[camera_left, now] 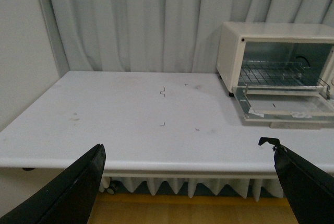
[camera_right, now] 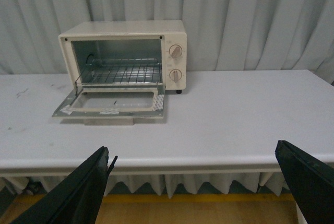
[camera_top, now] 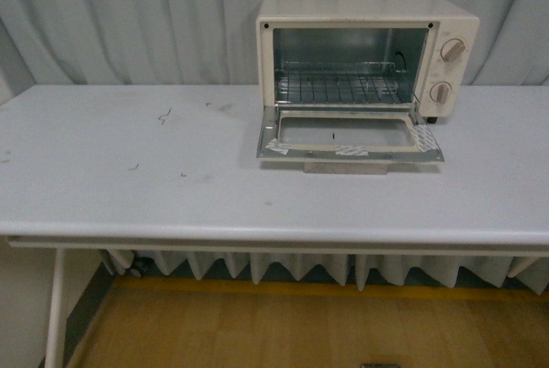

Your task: Open oven

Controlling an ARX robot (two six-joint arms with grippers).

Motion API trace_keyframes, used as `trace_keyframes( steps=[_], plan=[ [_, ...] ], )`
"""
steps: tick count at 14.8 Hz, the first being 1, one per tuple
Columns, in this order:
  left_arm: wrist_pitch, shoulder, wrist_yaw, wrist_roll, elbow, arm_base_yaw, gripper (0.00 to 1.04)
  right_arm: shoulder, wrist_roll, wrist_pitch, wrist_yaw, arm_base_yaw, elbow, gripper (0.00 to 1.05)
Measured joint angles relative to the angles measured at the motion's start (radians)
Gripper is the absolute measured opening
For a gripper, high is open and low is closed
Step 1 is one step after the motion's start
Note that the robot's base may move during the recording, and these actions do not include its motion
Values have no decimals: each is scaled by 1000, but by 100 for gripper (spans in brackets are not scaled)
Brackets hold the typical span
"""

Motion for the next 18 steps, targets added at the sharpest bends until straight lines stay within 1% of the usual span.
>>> trace_keyframes(
  steps=[18],
  plan=[
    [0,0,-3,0,0,0,98,-2,0,3,-2,0,0,98]
  ],
)
